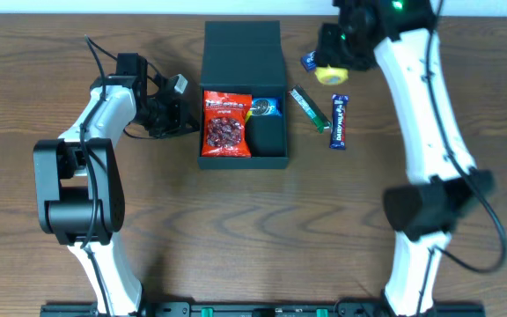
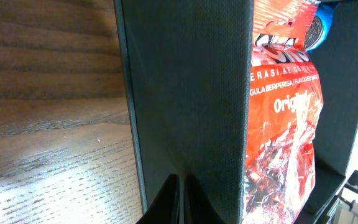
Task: Pack container
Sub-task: 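Carry the yellow can into the box's right side and release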
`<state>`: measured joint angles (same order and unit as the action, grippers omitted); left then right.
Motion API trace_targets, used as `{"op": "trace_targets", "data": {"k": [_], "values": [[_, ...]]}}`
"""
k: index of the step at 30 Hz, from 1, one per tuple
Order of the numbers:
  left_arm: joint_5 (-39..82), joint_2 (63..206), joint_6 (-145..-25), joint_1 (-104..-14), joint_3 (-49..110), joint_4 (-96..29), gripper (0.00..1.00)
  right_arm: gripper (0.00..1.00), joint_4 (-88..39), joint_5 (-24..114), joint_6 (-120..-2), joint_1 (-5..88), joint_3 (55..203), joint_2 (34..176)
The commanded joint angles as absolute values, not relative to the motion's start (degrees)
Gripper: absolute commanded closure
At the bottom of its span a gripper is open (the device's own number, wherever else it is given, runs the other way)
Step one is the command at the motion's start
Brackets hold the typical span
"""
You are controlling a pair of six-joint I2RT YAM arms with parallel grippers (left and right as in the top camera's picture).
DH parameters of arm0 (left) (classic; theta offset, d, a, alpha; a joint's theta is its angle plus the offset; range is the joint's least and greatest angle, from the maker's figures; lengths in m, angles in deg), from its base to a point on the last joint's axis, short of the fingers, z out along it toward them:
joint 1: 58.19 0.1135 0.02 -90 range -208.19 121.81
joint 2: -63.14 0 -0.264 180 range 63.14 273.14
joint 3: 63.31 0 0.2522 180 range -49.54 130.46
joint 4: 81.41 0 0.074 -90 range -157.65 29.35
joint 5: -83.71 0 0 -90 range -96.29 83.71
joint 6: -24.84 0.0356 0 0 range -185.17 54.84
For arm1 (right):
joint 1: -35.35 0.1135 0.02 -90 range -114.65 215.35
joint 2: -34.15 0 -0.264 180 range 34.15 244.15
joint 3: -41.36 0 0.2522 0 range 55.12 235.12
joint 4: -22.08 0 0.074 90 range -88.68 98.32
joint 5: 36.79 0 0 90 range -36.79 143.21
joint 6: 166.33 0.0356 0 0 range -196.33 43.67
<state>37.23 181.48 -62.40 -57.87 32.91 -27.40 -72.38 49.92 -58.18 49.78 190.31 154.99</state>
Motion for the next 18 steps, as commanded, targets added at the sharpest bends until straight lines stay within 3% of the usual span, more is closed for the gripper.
{"op": "trace_targets", "data": {"k": [1,11,18], "values": [[38.1,181.9,-62.6,-58.1,32.5,-27.6,0.94,0.8,-68.8,49.5,-59.0,50.1,178.5,148.8],[38.1,181.9,-62.6,-58.1,32.5,-27.6,0.94,0.76,-56.5,49.5,-53.4,63.5,167.7,151.7],[38.1,181.9,-62.6,-58.1,32.5,-27.6,0.94,0.76,-56.5,49.5,-52.6,66.5,167.5,157.9]]}}
